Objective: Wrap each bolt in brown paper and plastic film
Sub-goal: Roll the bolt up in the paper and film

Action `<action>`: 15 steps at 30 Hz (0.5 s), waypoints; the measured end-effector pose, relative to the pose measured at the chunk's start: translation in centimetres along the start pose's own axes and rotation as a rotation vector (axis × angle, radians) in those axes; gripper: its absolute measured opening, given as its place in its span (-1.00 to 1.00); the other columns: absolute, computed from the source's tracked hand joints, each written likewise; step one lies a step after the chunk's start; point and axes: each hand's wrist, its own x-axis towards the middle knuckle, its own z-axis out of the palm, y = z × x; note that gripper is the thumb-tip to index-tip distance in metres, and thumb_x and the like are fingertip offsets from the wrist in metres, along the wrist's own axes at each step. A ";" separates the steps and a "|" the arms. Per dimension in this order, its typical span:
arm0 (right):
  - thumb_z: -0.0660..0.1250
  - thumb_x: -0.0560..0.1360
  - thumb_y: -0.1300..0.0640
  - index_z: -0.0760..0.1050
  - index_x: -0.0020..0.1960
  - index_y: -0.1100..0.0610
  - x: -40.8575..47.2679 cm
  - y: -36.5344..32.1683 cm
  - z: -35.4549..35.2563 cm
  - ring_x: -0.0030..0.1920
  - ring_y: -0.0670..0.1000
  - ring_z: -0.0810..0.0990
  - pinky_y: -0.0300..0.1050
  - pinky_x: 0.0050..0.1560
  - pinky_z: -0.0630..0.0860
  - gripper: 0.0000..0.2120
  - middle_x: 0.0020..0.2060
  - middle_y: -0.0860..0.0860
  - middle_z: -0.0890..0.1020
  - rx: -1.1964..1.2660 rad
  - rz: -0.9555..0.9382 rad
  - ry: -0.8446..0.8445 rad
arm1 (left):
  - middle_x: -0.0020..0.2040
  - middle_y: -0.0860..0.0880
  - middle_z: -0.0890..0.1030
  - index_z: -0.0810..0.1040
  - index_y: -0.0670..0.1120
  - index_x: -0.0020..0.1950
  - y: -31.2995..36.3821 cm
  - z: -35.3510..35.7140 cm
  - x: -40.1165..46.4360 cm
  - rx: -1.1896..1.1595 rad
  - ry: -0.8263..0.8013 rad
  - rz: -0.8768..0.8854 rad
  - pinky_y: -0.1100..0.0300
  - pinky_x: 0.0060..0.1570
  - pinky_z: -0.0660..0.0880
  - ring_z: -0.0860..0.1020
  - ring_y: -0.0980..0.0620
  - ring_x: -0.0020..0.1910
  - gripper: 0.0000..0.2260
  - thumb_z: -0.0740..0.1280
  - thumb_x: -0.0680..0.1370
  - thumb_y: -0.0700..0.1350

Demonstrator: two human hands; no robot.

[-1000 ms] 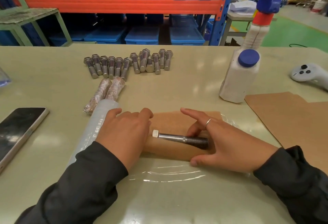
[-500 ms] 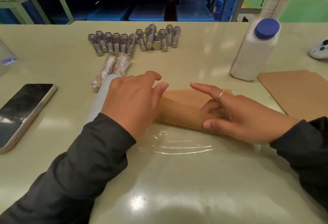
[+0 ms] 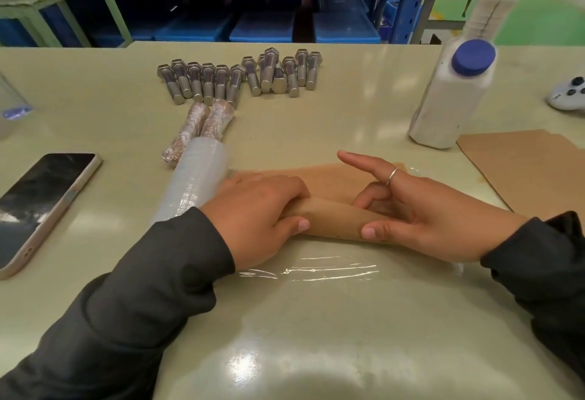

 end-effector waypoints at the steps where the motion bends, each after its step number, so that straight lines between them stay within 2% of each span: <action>1: 0.41 0.44 0.11 0.05 0.36 -0.37 0.0 0.0 0.0 0.02 -0.29 0.52 -0.53 0.03 0.31 -0.26 -0.10 -0.22 0.60 0.007 0.019 0.005 | -0.12 0.23 0.40 0.37 0.14 0.01 0.1 -0.1 -0.1 -0.002 -0.014 -0.002 0.18 0.11 0.23 0.39 0.09 0.03 -0.82 0.10 0.50 0.16; 3: 0.42 0.40 0.01 0.07 0.38 -0.32 0.0 0.1 -0.1 0.02 -0.27 0.52 -0.47 0.07 0.35 -0.27 -0.11 -0.22 0.59 -0.029 0.068 0.030 | -0.17 0.21 0.39 0.36 0.13 -0.07 0.2 -0.3 -0.1 -0.019 -0.025 -0.023 0.19 0.10 0.25 0.38 0.10 -0.03 -0.84 0.09 0.50 0.17; 6: 0.40 0.34 -0.13 0.19 0.29 -0.28 0.0 0.4 -0.8 -0.11 -0.25 0.50 -0.41 -0.03 0.39 -0.39 -0.24 -0.20 0.56 -0.147 0.129 0.108 | -0.03 0.08 0.47 0.50 0.05 0.01 0.3 -0.2 0.0 0.014 0.010 -0.056 0.13 0.14 0.29 0.41 0.04 0.04 -0.77 0.14 0.54 0.12; 10: 0.38 0.43 -0.01 0.39 0.07 -0.18 0.0 0.7 -1.2 -0.25 -0.25 0.48 -0.43 -0.19 0.36 -0.74 -0.34 -0.14 0.57 -0.175 0.148 0.127 | 0.02 0.03 0.48 0.55 0.01 0.01 0.6 0.0 0.0 -0.025 0.031 -0.085 0.09 0.15 0.31 0.41 0.01 0.06 -0.79 0.17 0.56 0.05; 13: 0.38 0.44 0.01 0.40 -0.05 -0.18 0.2 0.9 -1.0 -0.30 -0.27 0.47 -0.42 -0.24 0.35 -0.81 -0.35 -0.10 0.57 -0.160 0.162 0.153 | 0.03 0.06 0.47 0.54 0.02 -0.01 0.5 0.0 0.0 -0.025 0.053 -0.081 0.12 0.15 0.30 0.40 0.02 0.08 -0.81 0.14 0.58 -0.01; 15: 0.40 0.42 0.01 0.41 -0.07 -0.15 0.5 1.0 -0.8 -0.29 -0.26 0.47 -0.42 -0.26 0.34 -0.81 -0.35 -0.10 0.57 -0.175 0.175 0.178 | 0.04 0.08 0.47 0.52 0.04 0.07 0.3 0.1 0.0 -0.020 0.071 -0.075 0.14 0.15 0.29 0.39 0.03 0.09 -0.80 0.12 0.59 -0.06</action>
